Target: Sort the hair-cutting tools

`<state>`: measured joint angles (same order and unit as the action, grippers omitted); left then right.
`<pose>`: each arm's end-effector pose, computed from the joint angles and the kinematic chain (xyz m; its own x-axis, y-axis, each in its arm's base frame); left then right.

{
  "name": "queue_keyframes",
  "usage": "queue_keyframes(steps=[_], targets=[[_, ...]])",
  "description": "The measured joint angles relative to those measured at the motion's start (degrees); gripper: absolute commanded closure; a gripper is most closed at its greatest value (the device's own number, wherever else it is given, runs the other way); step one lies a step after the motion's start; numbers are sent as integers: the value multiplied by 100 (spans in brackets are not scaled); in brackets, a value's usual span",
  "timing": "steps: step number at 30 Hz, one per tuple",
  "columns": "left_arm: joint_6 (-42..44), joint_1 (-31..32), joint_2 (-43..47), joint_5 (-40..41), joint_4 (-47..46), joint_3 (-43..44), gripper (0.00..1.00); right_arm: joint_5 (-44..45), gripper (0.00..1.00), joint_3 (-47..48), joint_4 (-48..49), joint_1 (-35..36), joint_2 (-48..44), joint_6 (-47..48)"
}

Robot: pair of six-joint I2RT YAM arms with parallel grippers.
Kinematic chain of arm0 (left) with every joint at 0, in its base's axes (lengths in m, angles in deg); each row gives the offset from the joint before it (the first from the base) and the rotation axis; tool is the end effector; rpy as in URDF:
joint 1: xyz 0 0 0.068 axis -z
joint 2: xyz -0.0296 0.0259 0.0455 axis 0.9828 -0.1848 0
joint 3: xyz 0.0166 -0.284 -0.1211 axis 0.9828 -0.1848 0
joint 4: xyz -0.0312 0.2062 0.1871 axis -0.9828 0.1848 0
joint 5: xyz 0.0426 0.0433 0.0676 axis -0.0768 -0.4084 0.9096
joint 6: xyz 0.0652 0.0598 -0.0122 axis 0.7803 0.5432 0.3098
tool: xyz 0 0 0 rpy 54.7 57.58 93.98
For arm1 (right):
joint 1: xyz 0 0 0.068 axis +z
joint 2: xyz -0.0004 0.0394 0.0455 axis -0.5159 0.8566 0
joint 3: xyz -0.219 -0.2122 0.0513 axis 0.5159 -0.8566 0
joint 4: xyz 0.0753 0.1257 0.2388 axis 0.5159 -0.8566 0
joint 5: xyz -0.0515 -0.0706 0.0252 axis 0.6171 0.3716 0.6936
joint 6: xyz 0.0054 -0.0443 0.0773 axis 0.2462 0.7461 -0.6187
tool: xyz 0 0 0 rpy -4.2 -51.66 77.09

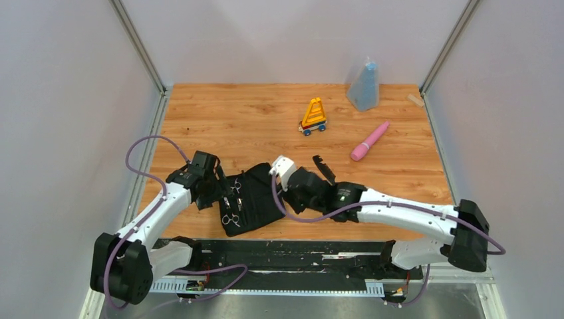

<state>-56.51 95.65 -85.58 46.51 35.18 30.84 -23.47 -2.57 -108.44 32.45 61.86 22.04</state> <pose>0.2018 -0.0522 0.1873 -0.7833 -0.5185 -0.3430 -0.4568 0.8543 -0.2482 0.1496 0.2777 0.2899 -0.4127 -0.4696 -0.7805 -0.7871 0.6151 0.0462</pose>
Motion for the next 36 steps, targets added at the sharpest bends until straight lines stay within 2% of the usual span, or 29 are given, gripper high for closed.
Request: queue_keyframes(steps=[6, 11, 17, 23, 30, 32, 36], targets=[[125, 0, -138, 31, 26, -76, 24, 1950, 100, 334, -1213, 1331, 1093, 669], [151, 0, -341, -22, -144, -170, 29, 2839, 100, 466, -2100, 2013, 1670, 680], [151, 0, -660, -168, -417, -323, 41, 3189, 99, 863, -3005, 2531, 1882, 588], [168, 0, -866, -345, -662, -343, 65, 3220, 98, 1005, -3532, 2573, 1993, 597], [157, 0, -870, -662, -822, -345, 96, 3265, 96, 997, -3639, 2573, 2107, 715], [151, 0, -852, -758, -866, -356, 100, 3314, 96, 940, -3613, 2573, 2181, 772], [140, 0, -756, -903, -916, -382, 100, 3383, 95, 833, -3556, 2573, 2321, 966]])
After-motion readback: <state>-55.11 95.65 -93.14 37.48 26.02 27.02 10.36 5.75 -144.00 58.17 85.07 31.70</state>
